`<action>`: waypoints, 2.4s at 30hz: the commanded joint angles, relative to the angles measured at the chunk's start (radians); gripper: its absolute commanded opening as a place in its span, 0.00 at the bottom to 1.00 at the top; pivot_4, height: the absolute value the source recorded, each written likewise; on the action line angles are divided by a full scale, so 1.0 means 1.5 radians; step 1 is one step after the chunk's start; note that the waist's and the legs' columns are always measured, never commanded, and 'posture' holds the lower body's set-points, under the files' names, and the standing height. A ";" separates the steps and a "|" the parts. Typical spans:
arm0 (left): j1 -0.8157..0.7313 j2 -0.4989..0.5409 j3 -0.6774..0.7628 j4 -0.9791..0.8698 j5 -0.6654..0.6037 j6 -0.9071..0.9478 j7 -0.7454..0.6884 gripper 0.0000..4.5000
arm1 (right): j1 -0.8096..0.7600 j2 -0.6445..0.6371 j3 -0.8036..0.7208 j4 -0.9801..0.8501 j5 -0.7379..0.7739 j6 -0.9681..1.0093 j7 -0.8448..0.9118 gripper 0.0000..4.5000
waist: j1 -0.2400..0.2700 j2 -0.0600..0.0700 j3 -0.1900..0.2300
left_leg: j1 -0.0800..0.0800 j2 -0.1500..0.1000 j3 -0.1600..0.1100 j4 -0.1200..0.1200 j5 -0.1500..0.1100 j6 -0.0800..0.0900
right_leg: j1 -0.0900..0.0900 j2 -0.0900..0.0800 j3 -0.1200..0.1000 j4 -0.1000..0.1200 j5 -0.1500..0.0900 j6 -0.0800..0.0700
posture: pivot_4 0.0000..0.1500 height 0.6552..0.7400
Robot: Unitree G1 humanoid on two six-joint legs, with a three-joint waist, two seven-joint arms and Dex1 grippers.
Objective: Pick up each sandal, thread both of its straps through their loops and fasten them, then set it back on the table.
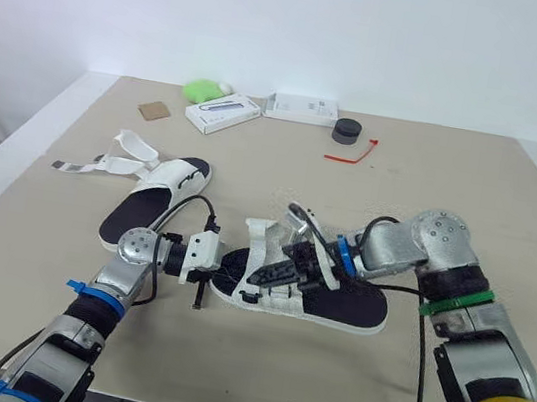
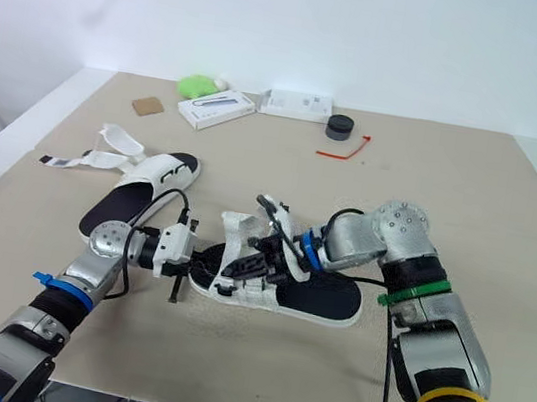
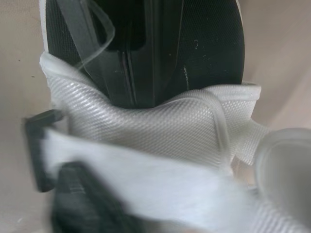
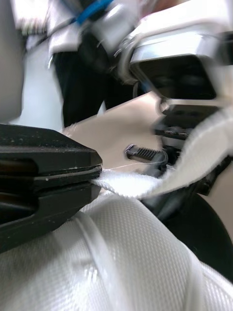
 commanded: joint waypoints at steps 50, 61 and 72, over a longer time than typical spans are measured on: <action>0.044 -0.007 -0.092 0.228 0.110 -0.064 -0.001 0.00 | -0.034 0.019 -0.030 -0.070 -0.333 0.038 0.343 0.01 | 0.000 -0.002 -0.007 | 0.009 -0.002 -0.005 -0.002 -0.001 -0.001 | 0.009 0.000 0.000 0.003 -0.006 -0.003 | 1.00 1.00; 0.037 -0.015 -0.071 0.067 0.032 0.118 -0.038 0.00 | 0.017 0.010 0.029 -0.163 -0.450 0.035 0.358 0.01 | 0.001 -0.002 -0.006 | 0.008 -0.004 -0.006 -0.003 -0.001 -0.003 | 0.009 -0.001 0.000 0.003 -0.011 -0.002 | 1.00 1.00; 0.030 0.016 -0.096 0.018 0.067 0.153 -0.060 0.00 | 0.006 -0.011 -0.036 -0.138 -0.456 0.038 0.435 0.52 | 0.001 -0.009 -0.001 | 0.008 -0.005 -0.007 -0.007 -0.002 -0.004 | 0.009 -0.001 0.000 0.003 -0.015 0.001 | 1.00 1.00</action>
